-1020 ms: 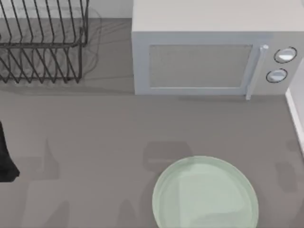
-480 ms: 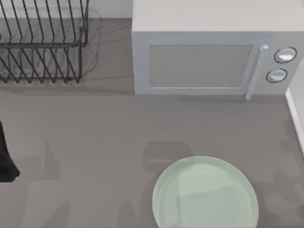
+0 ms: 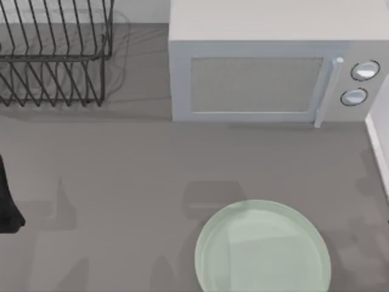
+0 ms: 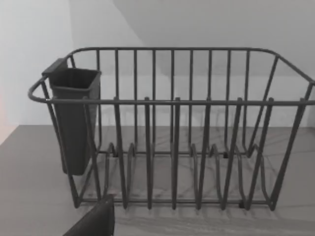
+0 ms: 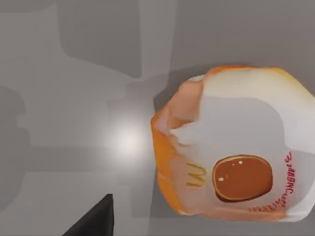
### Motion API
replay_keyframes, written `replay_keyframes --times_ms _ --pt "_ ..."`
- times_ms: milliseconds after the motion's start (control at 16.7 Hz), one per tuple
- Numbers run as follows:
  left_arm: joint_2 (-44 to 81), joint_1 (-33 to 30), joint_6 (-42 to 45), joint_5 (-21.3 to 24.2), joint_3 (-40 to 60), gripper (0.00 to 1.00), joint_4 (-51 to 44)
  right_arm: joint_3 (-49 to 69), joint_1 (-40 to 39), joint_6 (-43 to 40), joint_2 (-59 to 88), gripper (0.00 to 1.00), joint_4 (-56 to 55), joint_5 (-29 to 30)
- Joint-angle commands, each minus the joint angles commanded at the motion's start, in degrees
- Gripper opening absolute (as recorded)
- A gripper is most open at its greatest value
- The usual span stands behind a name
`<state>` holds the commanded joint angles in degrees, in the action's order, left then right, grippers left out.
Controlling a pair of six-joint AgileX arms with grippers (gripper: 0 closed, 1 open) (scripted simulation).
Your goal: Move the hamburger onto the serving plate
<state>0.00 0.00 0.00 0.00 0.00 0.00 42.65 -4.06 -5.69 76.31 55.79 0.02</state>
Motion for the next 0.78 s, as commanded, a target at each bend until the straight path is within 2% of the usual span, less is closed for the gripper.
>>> replay_keyframes --times_ms 180,540,780 --pt "0.00 0.00 0.00 0.00 0.00 1.00 0.00 -2.13 -0.18 -0.03 2.18 1.00 -4.01 -0.02" --pt "0.00 0.00 0.00 0.00 0.00 1.00 0.00 -9.82 -0.39 0.29 10.40 1.00 -20.52 -0.04" --pt "0.00 0.00 0.00 0.00 0.00 1.00 0.00 -11.19 -0.43 0.36 11.90 1.00 -22.99 -0.04"
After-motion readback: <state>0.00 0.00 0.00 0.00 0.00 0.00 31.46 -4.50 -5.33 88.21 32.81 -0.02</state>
